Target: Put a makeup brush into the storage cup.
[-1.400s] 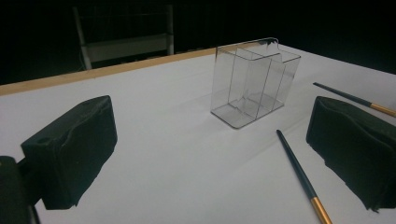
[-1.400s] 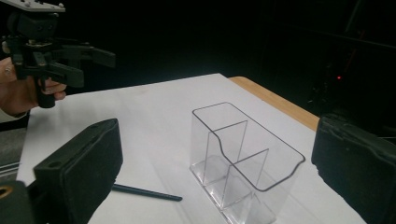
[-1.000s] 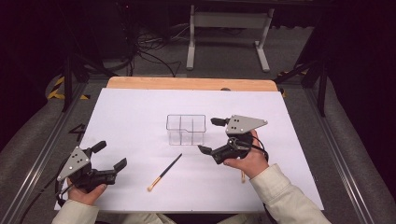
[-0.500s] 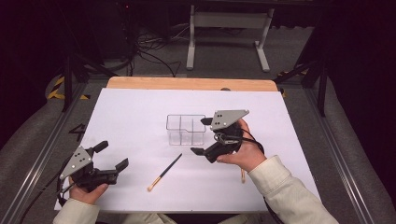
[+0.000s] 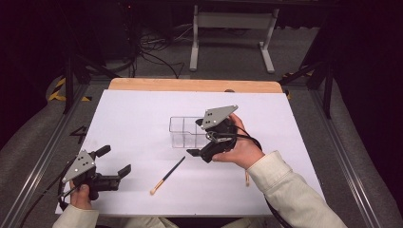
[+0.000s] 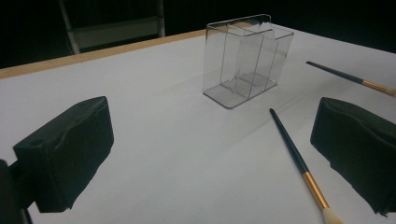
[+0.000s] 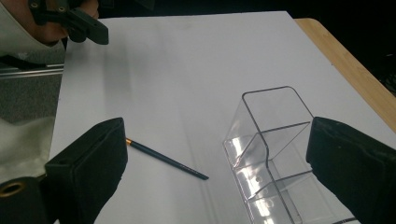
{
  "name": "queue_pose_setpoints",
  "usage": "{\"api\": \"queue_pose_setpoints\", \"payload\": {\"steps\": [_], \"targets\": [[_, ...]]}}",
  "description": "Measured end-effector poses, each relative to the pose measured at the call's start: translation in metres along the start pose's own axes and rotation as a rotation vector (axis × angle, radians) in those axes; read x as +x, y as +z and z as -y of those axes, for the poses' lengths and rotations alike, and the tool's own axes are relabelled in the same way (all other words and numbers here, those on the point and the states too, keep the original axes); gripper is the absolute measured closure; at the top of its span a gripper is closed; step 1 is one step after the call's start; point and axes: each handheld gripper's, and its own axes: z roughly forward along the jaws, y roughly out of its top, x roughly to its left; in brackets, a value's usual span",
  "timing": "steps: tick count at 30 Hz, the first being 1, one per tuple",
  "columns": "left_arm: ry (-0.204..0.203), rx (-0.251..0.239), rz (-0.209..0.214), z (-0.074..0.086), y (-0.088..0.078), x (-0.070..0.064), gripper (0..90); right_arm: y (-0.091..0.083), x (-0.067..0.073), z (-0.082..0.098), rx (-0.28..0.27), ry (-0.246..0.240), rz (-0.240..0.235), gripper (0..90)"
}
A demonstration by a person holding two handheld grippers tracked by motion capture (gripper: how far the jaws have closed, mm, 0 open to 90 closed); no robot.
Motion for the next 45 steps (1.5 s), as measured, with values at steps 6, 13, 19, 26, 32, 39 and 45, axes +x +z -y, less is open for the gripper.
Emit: {"api": "queue_pose_setpoints", "payload": {"steps": [6,13,19,26,32,39,45], "targets": [[0.002,0.005,-0.001,0.002,-0.003,0.001,0.2,0.01,-0.003,-0.007,0.048,-0.028,-0.024,6.3],[0.01,0.026,0.022,0.003,-0.002,0.0,0.3,0.016,-0.007,-0.017,0.117,-0.055,-0.063,7.3],[0.0,0.02,0.011,0.002,-0.002,0.002,0.3,0.022,-0.007,-0.025,0.171,-0.075,-0.071,7.3],[0.01,0.03,0.019,0.001,0.001,0.001,0.4,0.027,-0.007,-0.027,0.194,-0.082,-0.087,7.8],[0.028,0.037,0.03,0.001,0.001,0.0,0.4,0.032,-0.007,-0.028,0.215,-0.08,-0.106,8.4],[0.025,0.038,0.024,0.002,-0.003,-0.001,0.4,0.041,-0.003,-0.033,0.222,-0.089,-0.134,8.4],[0.03,0.045,0.023,0.004,-0.007,-0.002,0.3,0.055,0.0,-0.038,0.247,-0.116,-0.158,8.4]]}}
